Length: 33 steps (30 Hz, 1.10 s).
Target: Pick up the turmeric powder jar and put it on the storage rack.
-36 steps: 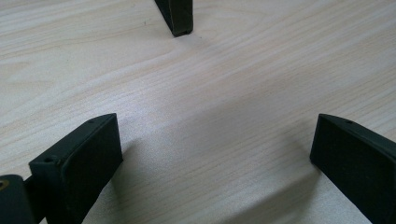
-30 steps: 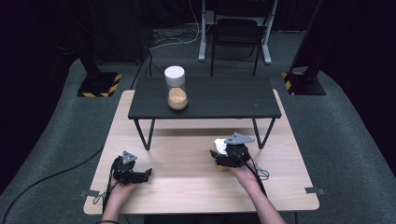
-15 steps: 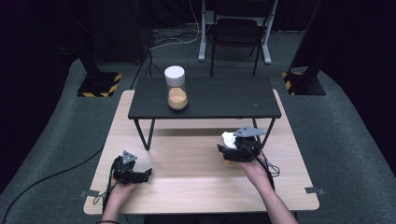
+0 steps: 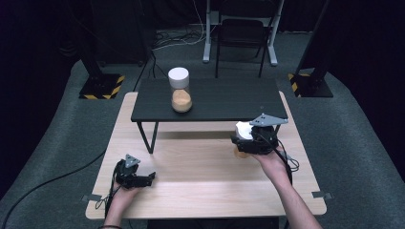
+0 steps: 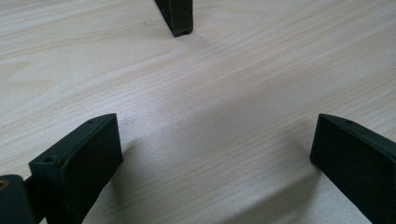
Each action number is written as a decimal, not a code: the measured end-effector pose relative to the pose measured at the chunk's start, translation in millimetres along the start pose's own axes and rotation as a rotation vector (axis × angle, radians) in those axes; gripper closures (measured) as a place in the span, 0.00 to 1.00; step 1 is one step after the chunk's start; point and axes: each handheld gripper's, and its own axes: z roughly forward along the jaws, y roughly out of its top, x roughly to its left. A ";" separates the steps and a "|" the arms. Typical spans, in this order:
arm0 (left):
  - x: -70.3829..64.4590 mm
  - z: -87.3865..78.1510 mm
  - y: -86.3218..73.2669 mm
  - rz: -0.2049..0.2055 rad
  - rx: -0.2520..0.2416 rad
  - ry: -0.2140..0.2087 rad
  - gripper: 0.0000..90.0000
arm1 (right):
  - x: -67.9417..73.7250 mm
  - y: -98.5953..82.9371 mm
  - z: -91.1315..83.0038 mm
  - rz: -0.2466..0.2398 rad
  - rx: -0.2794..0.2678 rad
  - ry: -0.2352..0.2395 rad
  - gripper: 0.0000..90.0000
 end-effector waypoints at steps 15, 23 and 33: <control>-0.8 0.7 0.8 0.000 0.001 0.001 0.01 | -14.5 39.0 -22.8 0.008 -0.020 -0.023 0.33; -0.8 0.7 0.8 0.000 0.001 0.001 0.01 | -20.2 60.1 -30.8 0.012 -0.031 -0.039 0.33; -0.8 0.7 0.8 0.000 0.001 0.001 0.01 | -25.5 81.0 -35.9 0.016 -0.043 -0.063 0.33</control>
